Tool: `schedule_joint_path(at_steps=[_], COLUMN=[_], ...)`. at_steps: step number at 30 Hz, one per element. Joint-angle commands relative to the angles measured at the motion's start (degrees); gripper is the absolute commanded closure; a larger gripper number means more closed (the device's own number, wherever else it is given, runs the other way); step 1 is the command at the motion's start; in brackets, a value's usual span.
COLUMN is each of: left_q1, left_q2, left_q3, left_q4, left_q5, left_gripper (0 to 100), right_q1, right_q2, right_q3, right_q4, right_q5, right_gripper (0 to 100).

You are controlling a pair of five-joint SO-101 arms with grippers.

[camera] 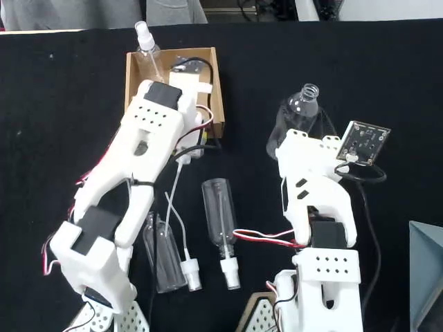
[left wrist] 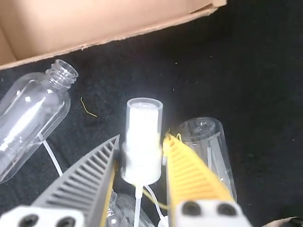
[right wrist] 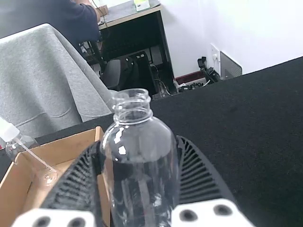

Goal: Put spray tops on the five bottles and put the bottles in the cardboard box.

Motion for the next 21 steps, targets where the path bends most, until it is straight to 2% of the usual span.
schedule_joint_path(at_steps=[1, 7, 11, 19, 21], left_q1=[0.04, -0.22, -0.66, -1.10, -1.54], left_q2=[-5.98, -10.81, -13.89, -25.23, -28.04], left_q3=[0.92, 3.38, 7.43, 17.71, 20.70], left_q4=[-0.09, -0.44, -5.27, -12.66, -14.95], left_q5=[-0.26, -0.18, -0.26, 0.00, 2.29], left_gripper=[89, 91, 97, 97, 97], right_q1=[-2.37, -3.34, -6.42, -9.05, -9.05], right_q2=[-2.42, -2.42, -2.33, -2.33, -2.33], right_q3=[-0.40, -0.31, 0.40, 0.92, 0.92], right_q4=[-1.76, -1.76, -1.76, -1.76, -1.76], right_q5=[0.53, 0.53, 0.53, 0.62, 0.62], right_gripper=[98.7, 98.7, 98.7, 98.7, 98.7])
